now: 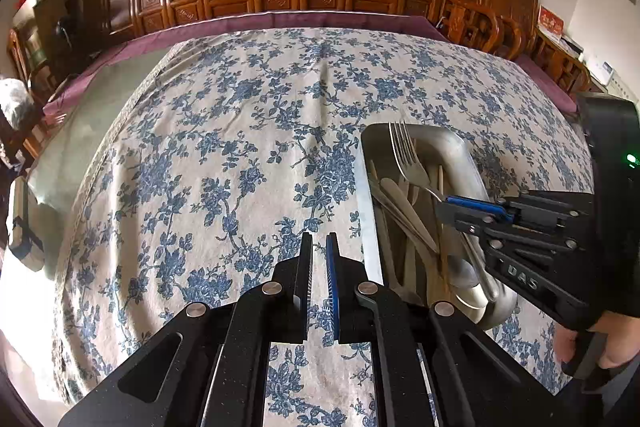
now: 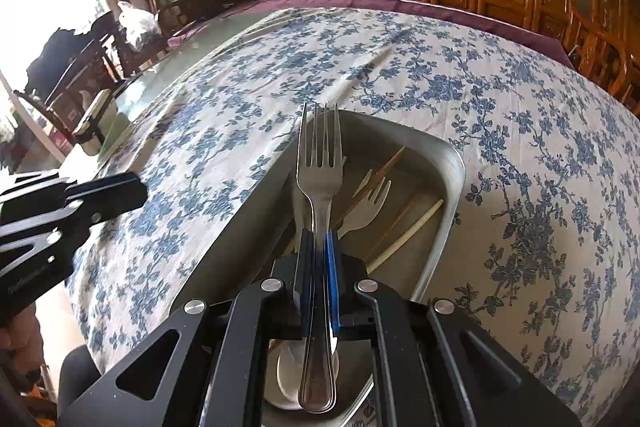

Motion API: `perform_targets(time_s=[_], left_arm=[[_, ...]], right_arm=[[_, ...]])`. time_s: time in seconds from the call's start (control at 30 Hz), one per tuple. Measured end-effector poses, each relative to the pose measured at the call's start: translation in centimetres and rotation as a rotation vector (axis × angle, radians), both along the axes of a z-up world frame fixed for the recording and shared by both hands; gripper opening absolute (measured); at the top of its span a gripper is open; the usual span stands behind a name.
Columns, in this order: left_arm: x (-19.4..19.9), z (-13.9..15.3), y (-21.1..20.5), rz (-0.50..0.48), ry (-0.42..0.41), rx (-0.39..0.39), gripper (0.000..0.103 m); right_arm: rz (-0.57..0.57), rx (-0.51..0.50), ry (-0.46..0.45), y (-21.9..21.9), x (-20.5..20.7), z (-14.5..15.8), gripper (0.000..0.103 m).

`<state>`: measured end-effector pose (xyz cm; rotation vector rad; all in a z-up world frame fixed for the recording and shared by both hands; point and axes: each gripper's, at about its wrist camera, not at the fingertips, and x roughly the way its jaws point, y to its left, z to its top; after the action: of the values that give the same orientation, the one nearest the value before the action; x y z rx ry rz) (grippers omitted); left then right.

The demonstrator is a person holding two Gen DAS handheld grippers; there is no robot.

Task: Organize utensils
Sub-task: 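Lower the metal fork into the tray and open the right tool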

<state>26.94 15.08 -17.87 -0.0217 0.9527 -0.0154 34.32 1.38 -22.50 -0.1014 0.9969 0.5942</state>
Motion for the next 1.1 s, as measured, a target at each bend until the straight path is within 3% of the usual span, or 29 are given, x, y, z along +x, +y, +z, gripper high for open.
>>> perform_targets(time_s=[0.33, 0.6, 1.1], left_arm=[[0.0, -0.1, 0.0, 0.0, 0.001, -0.001, 0.006], [0.1, -0.1, -0.1, 0.0, 0.002, 0.003, 0.006], [-0.6, 0.5, -1.9, -0.014, -0.009, -0.002, 0.008]], right_arm=[[-0.04, -0.007, 0.011, -0.2, 0.9, -1.2, 0.009], [-0.001, 0.039, 0.033, 0.2, 0.2, -0.7, 0.009], [-0.001, 0.043, -0.097, -3.2, -2.8, 3.1, 0.009]])
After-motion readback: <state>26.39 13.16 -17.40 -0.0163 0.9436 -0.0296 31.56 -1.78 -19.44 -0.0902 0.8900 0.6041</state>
